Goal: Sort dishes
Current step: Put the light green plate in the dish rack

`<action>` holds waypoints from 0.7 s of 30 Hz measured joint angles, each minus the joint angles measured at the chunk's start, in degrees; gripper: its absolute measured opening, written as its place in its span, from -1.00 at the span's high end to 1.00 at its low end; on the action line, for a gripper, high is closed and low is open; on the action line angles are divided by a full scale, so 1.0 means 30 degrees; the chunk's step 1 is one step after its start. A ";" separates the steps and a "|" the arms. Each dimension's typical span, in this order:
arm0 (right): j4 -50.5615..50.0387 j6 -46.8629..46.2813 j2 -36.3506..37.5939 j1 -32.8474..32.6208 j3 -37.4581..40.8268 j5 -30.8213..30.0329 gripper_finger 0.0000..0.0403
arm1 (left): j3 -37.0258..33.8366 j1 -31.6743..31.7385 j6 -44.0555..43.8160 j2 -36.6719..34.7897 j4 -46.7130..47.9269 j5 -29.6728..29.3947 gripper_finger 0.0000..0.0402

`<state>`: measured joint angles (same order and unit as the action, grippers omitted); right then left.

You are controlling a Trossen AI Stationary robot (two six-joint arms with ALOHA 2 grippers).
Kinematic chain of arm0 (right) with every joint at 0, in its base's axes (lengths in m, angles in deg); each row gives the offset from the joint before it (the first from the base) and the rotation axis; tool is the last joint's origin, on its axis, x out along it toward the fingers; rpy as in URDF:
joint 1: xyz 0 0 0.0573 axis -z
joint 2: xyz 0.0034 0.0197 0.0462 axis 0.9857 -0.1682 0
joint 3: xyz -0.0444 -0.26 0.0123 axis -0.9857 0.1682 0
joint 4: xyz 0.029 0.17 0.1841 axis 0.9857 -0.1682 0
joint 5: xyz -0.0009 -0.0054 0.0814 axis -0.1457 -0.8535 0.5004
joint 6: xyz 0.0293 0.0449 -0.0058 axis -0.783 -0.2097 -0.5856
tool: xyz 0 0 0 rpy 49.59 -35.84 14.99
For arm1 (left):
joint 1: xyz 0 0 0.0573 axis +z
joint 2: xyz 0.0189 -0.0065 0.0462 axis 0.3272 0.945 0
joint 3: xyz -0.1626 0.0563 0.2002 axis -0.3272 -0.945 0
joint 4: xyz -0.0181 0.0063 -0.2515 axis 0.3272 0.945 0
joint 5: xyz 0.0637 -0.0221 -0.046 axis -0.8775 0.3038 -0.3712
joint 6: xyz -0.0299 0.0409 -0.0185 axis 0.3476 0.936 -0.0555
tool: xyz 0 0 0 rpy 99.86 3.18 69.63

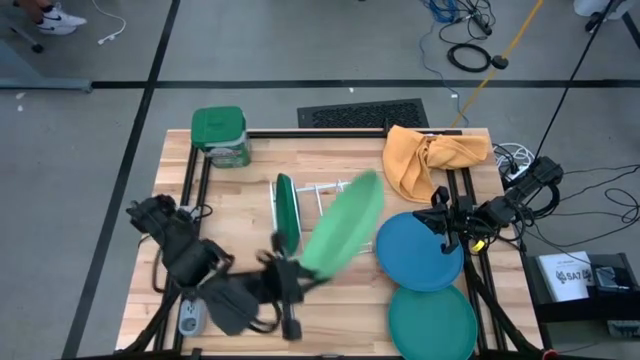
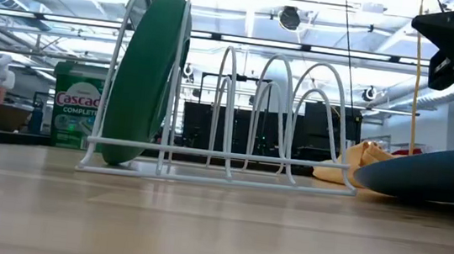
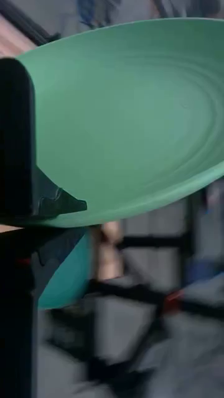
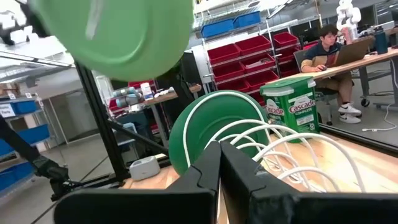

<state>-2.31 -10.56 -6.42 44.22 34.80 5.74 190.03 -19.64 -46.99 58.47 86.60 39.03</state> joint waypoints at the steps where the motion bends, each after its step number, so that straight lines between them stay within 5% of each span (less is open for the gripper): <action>1: -0.0003 0.0037 0.0000 0.0000 0.0000 0.0004 0.98 | -0.0171 0.0022 -0.0595 -0.0133 -0.0551 -0.0756 0.98; 12: 0.0348 0.1079 0.0007 0.0000 0.0000 0.0006 0.98 | -0.5163 0.0039 -0.6543 0.0276 -0.4504 -0.6477 0.98; 16: 0.0355 0.1283 0.0007 0.0000 0.0000 0.0002 0.98 | -0.6617 -0.0133 -0.8996 0.0172 -0.4403 -0.9581 0.98; 21: 0.1138 0.2415 0.0013 0.0000 0.0000 -0.0069 0.98 | -0.8286 0.0076 -1.1893 0.0011 -0.3672 -1.0859 0.98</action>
<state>1.11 -3.32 -6.38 44.22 34.80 5.53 165.17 -19.41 -82.67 58.50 75.59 6.45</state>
